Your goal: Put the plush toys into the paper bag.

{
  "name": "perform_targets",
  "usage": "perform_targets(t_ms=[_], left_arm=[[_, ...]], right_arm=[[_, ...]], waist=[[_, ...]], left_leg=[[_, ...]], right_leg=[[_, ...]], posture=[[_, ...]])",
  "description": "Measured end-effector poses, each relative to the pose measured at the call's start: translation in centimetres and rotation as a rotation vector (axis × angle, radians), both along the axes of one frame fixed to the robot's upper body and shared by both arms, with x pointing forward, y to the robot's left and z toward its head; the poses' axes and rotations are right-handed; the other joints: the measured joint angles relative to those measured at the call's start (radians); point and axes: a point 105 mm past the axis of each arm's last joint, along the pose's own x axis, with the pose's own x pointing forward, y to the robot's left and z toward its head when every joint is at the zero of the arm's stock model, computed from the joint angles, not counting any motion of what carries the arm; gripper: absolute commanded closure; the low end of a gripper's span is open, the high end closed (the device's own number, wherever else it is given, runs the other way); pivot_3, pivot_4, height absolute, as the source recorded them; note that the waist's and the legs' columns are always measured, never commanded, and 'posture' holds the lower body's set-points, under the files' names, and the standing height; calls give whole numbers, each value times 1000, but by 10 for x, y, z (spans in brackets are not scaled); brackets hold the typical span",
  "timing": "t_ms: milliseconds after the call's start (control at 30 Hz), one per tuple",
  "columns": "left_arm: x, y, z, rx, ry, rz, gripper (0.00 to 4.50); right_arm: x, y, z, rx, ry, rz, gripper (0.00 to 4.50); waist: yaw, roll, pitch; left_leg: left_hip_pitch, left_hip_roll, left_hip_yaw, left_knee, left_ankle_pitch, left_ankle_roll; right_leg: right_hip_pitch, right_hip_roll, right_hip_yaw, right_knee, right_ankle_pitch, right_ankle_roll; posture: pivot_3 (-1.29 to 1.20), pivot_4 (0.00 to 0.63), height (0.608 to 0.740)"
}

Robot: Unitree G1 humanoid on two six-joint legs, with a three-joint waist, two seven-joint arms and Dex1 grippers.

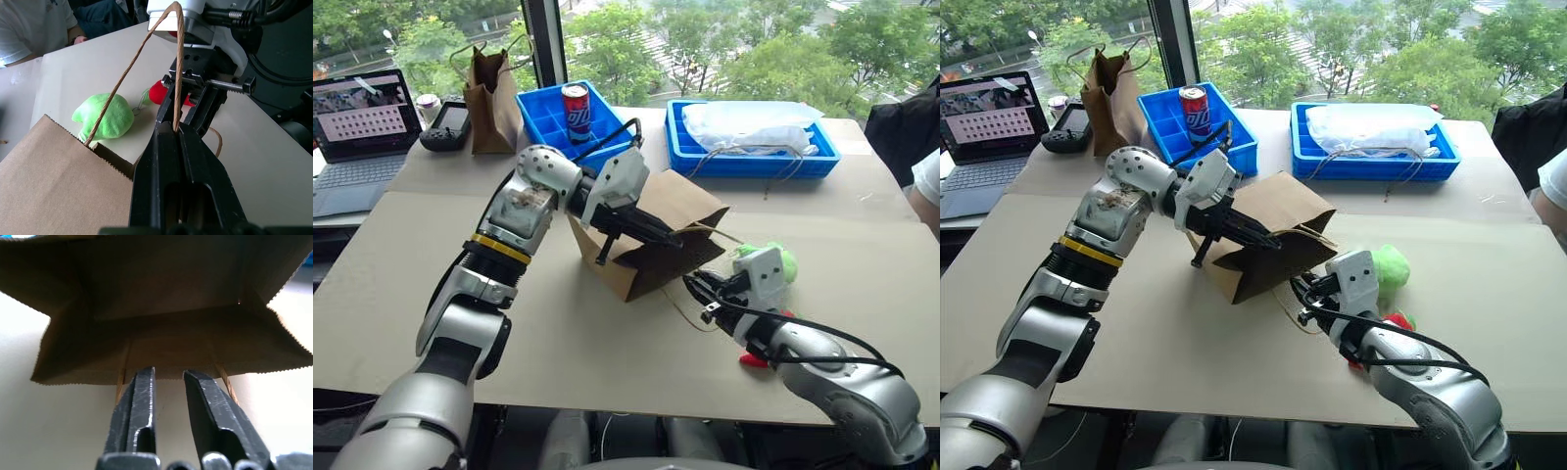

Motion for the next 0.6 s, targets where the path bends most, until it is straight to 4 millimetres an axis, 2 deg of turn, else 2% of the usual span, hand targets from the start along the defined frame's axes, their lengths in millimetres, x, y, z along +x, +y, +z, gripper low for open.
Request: perform_targets(t_ms=[67, 233, 333, 433, 500, 600], left_arm=[[1, 1, 2, -9, 1, 8, 4500], [1, 1, 2, -5, 10, 16, 4500], [2, 1, 2, -3, 8, 22, 4500], [3, 1, 3, -10, 1, 33, 4500], [3, 2, 4, -14, -8, 40, 4500], [5, 5, 7, -28, -15, 56, 4500]], right_arm=[[11, 1, -9, -11, -6, -14, 4451], [49, 0, -9, -18, -89, -51, 4451], [63, 8, -8, 4, -111, -28, 4451], [56, 13, -5, -41, -120, 76, 4451], [39, 1, -7, -161, -76, 158, 4451], [17, -19, -7, -234, 0, 192, 4451]], waist=[[-1, 0, 0], [-4, 1, 0], [-5, 1, 0], [-2, 2, 0], [9, 5, 1], [16, 5, 1]], left_leg=[[-1, -1, 0, 0, 0, 0], [0, -2, 0, 0, 0, 0], [0, -1, 0, 0, 0, 0], [-1, 0, -1, 0, 0, 0], [-3, -1, -1, 0, 0, 1], [-5, -1, -2, 0, -1, 1]], right_leg=[[-1, -1, 0, 0, 0, 0], [-1, 0, 0, 1, 0, 0], [-1, 1, 0, 2, -1, 0], [-1, 0, 0, 2, -1, 0], [-1, -2, -1, 3, -1, 1], [-1, -2, -2, 2, -1, 1]], posture=[[0, 150, 734], [0, 150, 734], [0, 150, 734], [0, 150, 734], [0, 150, 734], [0, 150, 734]])
